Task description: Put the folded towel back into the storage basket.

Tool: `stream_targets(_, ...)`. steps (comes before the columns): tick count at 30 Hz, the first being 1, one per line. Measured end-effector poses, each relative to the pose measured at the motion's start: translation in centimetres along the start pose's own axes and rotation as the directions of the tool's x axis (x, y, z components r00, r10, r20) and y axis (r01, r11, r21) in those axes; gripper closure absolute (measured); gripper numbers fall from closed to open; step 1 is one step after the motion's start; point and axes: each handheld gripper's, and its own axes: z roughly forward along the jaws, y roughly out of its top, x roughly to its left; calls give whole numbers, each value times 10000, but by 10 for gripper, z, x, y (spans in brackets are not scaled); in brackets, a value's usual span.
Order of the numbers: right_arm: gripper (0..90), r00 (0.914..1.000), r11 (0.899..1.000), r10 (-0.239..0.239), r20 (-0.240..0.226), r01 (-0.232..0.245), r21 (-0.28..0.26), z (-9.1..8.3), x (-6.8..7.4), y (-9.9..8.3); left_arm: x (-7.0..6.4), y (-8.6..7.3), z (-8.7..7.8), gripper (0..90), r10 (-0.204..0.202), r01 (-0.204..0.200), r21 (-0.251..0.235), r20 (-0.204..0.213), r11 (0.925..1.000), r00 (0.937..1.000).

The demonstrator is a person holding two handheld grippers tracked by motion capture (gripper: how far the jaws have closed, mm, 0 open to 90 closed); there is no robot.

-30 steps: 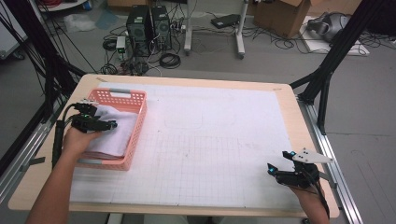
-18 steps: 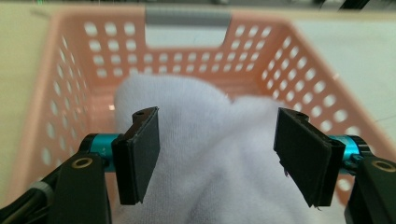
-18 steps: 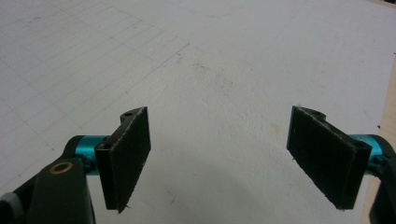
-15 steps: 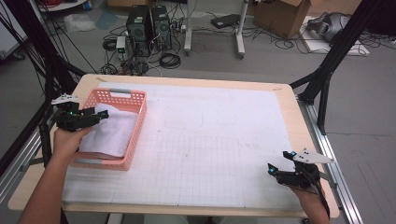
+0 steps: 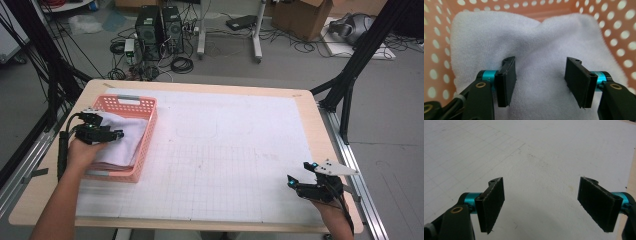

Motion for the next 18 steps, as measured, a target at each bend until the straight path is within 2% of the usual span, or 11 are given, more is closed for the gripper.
stream_targets(2, 205, 10000, 10000, 1, -17, -1, -54, 0, 0, 1, 1, 0, -11, 376, -192, 234, -831, 509, 9963, 9985)
stream_targets(3, 206, 10000, 10000, -10, -13, 10, -52, 0, 0, 1, 1, 0, -17, 373, -243, 336, -1329, 711, 9906, 9972)
stream_targets(5, 206, 10000, 10000, 25, -15, -25, -51, 0, 1, 1, -1, 0, -30, 334, -315, 580, -2311, 1167, 9712, 9927)
stream_targets(8, 205, 10000, 9999, 33, -69, -34, -140, -1, 2, 3, -10, 1, -47, 244, -138, 684, -3496, 1562, 9344, 9876)
stream_targets(10, 206, 9999, 9994, 117, -109, -121, -312, -1, 3, 4, -20, 1, -54, 208, 36, 664, -3855, 1781, 9203, 9840)
stream_targets(12, 205, 9997, 9989, 162, -160, -168, -429, -2, 3, 5, -29, 0, -58, 195, 388, 538, -4091, 2147, 9109, 9759)
stream_targets(13, 205, 9997, 9989, 164, -185, -172, -436, -2, 4, 5, -29, 0, -58, 195, 388, 538, -4091, 2147, 9109, 9759)
stream_targets(15, 205, 9997, 9987, 157, -196, -166, -485, -3, 4, 6, -38, -1, -61, 195, 637, 472, -4297, 2401, 9017, 9687)
stream_targets(16, 205, 9997, 9985, 145, -204, -156, -528, -3, 5, 6, -48, -3, -61, 195, 813, 429, -4402, 2595, 8969, 9623)
stream_targets(17, 205, 9997, 9983, 105, -199, -116, -564, -3, 5, 6, -48, -3, -61, 196, 813, 429, -4402, 2595, 8969, 9623)
stream_targets(18, 205, 9997, 9981, 109, -210, -121, -599, -3, 5, 6, -54, -3, -61, 195, 990, 350, -4460, 2736, 8943, 9567)
